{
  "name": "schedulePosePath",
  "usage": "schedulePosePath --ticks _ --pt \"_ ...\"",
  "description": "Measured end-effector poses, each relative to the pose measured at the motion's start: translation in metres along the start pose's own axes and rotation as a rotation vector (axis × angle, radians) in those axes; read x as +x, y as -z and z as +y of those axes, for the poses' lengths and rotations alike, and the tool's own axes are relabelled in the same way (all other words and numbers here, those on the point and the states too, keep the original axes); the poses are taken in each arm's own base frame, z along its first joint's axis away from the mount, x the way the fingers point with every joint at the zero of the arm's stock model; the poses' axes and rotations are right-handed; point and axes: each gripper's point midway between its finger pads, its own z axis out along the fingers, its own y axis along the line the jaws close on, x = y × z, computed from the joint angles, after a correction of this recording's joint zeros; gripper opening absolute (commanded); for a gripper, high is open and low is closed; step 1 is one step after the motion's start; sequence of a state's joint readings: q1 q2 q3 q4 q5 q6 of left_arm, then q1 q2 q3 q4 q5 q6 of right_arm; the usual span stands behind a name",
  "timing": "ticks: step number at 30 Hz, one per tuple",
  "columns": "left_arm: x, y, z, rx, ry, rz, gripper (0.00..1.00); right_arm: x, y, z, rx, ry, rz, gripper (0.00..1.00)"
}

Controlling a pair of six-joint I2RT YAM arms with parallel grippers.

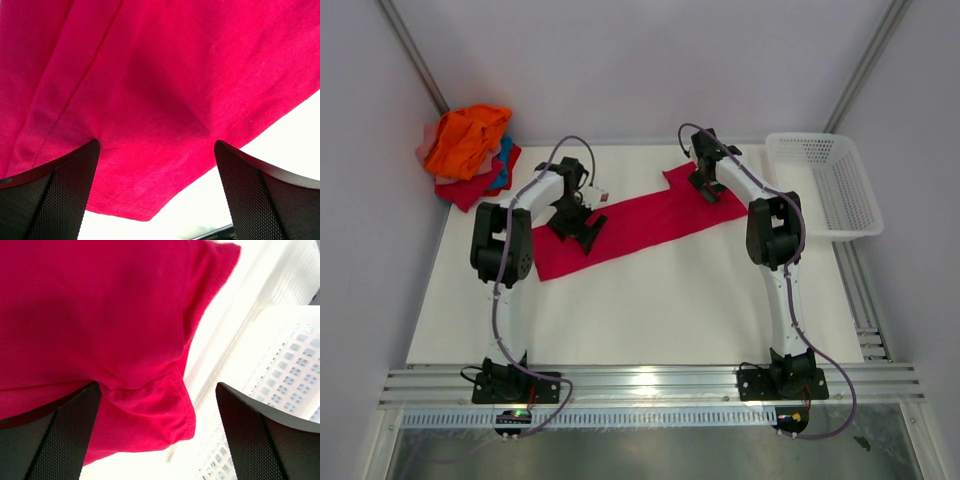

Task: Fold and stack the t-shirts
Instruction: Rotate the tshirt 90 degrees

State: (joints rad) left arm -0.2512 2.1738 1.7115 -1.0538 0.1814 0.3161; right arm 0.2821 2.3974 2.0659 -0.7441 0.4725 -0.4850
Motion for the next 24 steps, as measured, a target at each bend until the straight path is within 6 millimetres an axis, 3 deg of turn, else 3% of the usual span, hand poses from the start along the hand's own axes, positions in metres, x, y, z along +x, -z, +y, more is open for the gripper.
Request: schedulePosePath --ticks 16,24 --pt "0.057 0.007 -0.007 0.037 -0.010 0.093 0.99 -0.013 -0.006 -0.010 0.042 0.018 -0.017 0.99" --pt "0.073 0.006 -0.032 0.060 -0.111 0.181 0.99 -0.013 -0.009 -0.008 0.037 0.024 -0.015 0.99"
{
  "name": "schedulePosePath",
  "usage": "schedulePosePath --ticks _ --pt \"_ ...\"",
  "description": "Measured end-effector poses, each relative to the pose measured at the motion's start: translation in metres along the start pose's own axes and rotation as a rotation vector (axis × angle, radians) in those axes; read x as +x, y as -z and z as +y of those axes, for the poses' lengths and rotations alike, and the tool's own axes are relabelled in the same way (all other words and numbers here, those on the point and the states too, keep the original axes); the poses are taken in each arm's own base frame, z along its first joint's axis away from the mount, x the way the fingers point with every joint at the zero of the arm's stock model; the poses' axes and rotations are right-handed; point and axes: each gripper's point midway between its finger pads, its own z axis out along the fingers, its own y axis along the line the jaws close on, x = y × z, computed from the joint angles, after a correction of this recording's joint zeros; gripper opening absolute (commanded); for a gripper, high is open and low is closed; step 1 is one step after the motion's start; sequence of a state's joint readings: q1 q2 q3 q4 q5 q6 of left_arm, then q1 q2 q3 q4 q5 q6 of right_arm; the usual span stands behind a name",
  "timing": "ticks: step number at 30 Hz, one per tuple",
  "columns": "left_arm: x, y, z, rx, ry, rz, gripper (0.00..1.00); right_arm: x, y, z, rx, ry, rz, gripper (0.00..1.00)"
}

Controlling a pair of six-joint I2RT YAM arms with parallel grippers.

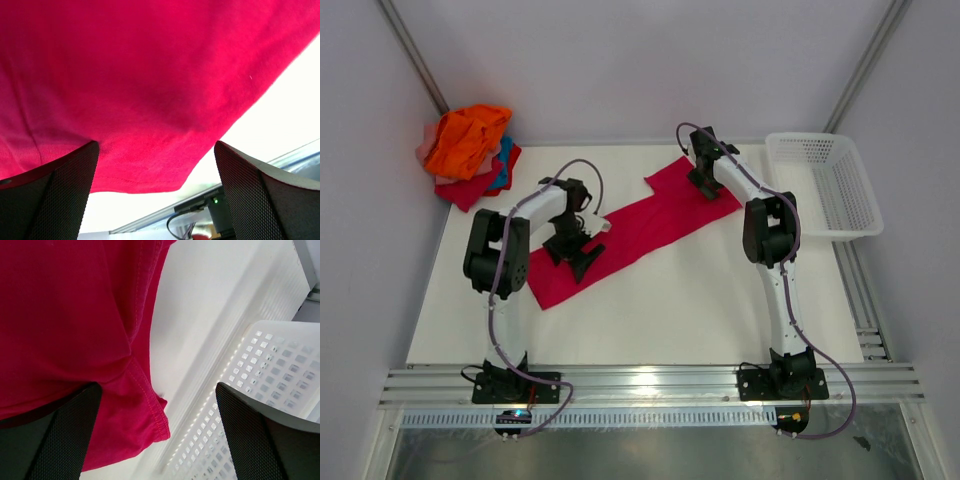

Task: Fold and stack the t-shirts
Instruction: Rotate the tshirt 90 degrees

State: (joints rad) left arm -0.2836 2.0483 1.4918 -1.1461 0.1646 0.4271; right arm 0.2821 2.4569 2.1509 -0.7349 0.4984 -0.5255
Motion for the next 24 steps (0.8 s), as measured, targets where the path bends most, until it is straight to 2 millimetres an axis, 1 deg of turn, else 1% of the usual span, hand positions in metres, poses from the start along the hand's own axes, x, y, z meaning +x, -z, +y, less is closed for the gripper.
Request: schedulePosePath --ticks 6,10,13,16,24 --pt "0.004 -0.006 -0.034 0.013 -0.125 0.067 0.99 -0.001 -0.001 0.001 -0.002 -0.001 -0.003 0.99" --pt "0.002 -0.009 -0.049 0.015 -0.175 0.088 0.99 -0.003 -0.003 0.001 0.000 -0.003 -0.005 0.99" --pt "0.002 -0.009 -0.056 0.021 -0.196 0.096 0.99 -0.004 -0.005 0.000 0.009 -0.002 -0.004 0.99" --pt "0.007 -0.008 -0.061 0.032 -0.199 0.099 0.99 -0.004 -0.007 -0.003 0.024 0.007 -0.001 1.00" --pt "0.026 -0.001 -0.071 0.044 -0.194 0.097 0.99 -0.016 -0.012 -0.010 0.074 0.036 -0.034 0.99"
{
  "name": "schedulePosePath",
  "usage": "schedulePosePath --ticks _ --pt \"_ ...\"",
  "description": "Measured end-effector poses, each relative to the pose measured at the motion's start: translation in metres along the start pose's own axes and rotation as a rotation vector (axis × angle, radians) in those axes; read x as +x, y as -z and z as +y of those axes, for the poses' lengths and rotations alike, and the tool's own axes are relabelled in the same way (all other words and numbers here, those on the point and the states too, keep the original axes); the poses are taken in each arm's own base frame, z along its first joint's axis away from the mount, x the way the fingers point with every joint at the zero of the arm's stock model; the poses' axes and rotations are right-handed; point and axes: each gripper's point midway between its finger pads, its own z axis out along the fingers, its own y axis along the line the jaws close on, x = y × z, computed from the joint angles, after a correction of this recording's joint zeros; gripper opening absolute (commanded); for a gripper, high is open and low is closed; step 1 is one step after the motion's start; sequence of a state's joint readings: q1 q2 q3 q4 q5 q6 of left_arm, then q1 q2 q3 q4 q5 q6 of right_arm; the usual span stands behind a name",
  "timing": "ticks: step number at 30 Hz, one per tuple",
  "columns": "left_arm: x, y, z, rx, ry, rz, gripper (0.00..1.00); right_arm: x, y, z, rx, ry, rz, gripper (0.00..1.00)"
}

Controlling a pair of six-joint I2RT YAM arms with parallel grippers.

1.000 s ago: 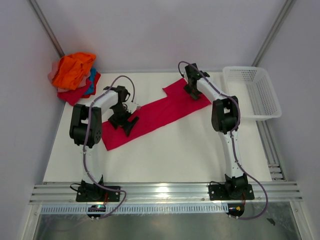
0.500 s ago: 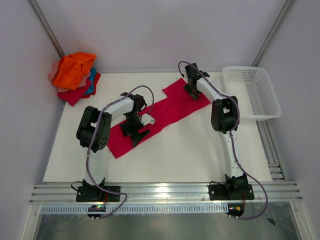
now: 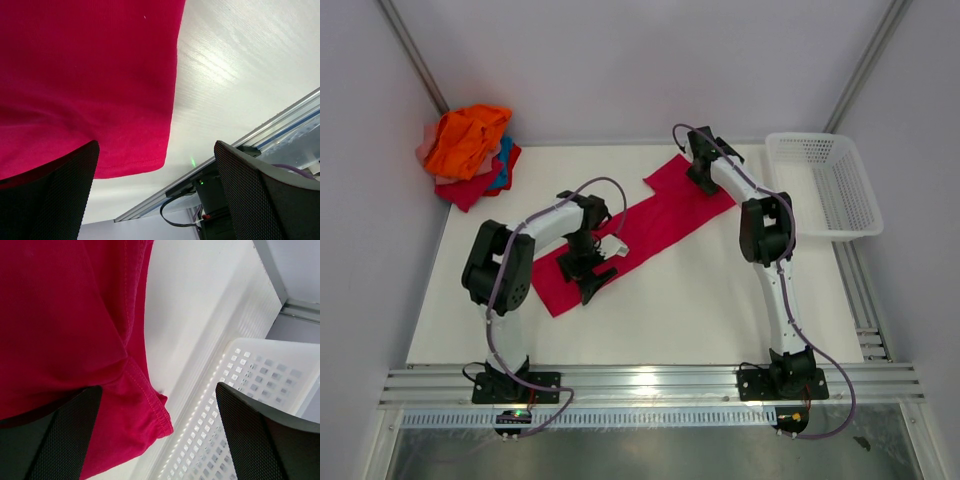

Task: Fold and stack the t-shirts
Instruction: Rotate the tshirt 90 degrees

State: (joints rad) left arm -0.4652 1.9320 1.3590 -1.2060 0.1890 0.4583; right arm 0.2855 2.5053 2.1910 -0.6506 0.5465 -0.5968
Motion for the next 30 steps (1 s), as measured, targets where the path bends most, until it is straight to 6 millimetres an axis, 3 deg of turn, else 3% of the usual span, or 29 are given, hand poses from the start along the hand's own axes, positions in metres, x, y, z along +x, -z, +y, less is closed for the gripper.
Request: schedulePosePath --ticks 17,24,30 --pt "-0.002 0.007 -0.004 -0.012 0.051 -0.035 0.99 -0.023 -0.001 0.002 0.026 -0.018 -0.061 0.99" --pt "-0.014 0.019 0.027 -0.177 0.042 -0.080 0.99 -0.032 0.004 0.010 0.025 -0.010 -0.080 0.99" --pt "-0.055 0.062 0.072 -0.311 0.106 -0.233 0.99 -0.032 0.002 0.011 0.031 -0.015 -0.081 0.99"
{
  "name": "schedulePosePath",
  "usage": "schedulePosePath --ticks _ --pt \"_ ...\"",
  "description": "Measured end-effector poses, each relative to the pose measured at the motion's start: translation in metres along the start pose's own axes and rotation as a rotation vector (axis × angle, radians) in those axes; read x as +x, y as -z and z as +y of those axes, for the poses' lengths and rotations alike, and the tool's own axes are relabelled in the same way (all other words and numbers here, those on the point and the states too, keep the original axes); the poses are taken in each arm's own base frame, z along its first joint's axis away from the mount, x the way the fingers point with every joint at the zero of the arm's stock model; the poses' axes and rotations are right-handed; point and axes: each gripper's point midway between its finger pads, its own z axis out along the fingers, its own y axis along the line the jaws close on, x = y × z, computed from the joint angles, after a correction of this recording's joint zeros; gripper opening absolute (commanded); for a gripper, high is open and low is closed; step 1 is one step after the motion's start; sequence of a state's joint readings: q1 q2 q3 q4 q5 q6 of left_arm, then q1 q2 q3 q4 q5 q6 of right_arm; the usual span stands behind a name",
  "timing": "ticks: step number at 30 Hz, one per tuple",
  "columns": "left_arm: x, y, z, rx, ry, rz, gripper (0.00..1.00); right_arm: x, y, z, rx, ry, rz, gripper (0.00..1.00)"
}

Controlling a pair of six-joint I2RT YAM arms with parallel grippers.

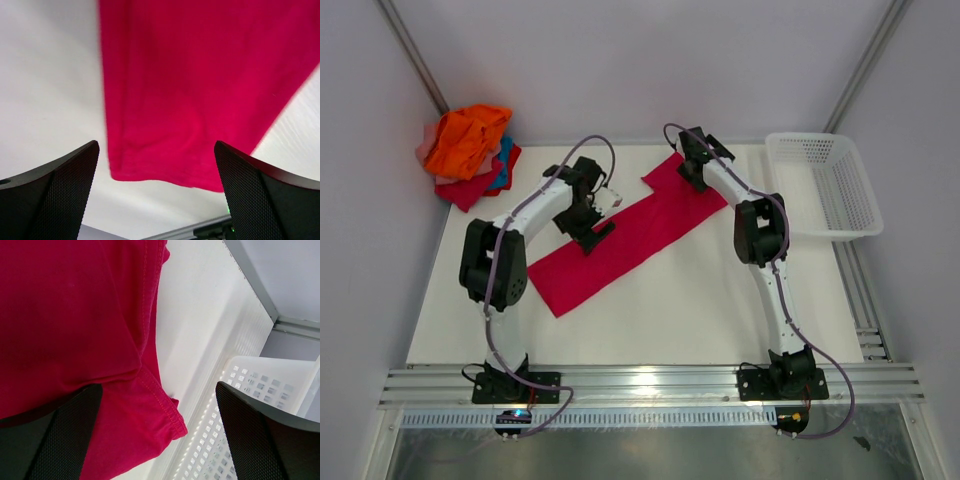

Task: Fold and stack the t-shirts
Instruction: Rotate the tshirt 90 degrees

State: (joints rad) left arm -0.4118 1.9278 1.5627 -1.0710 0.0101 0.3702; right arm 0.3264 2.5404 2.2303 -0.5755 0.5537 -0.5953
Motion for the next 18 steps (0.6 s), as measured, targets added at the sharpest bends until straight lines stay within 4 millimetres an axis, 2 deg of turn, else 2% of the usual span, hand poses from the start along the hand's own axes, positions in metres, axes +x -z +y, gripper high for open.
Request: schedulePosePath --ticks 3,7,11,18 --pt "-0.007 -0.004 0.027 -0.064 0.046 -0.019 0.99 0.000 0.000 0.000 0.005 0.000 0.001 0.99" --pt "0.011 -0.023 0.050 -0.103 0.097 0.057 0.99 0.001 0.000 0.000 0.008 -0.004 0.004 0.99" --pt "0.031 -0.038 0.063 -0.119 0.114 0.122 0.99 0.001 0.001 -0.001 0.010 -0.011 0.006 0.99" --pt "0.056 -0.043 0.079 -0.145 0.104 0.185 0.99 0.003 0.001 -0.001 0.017 -0.022 0.010 0.99"
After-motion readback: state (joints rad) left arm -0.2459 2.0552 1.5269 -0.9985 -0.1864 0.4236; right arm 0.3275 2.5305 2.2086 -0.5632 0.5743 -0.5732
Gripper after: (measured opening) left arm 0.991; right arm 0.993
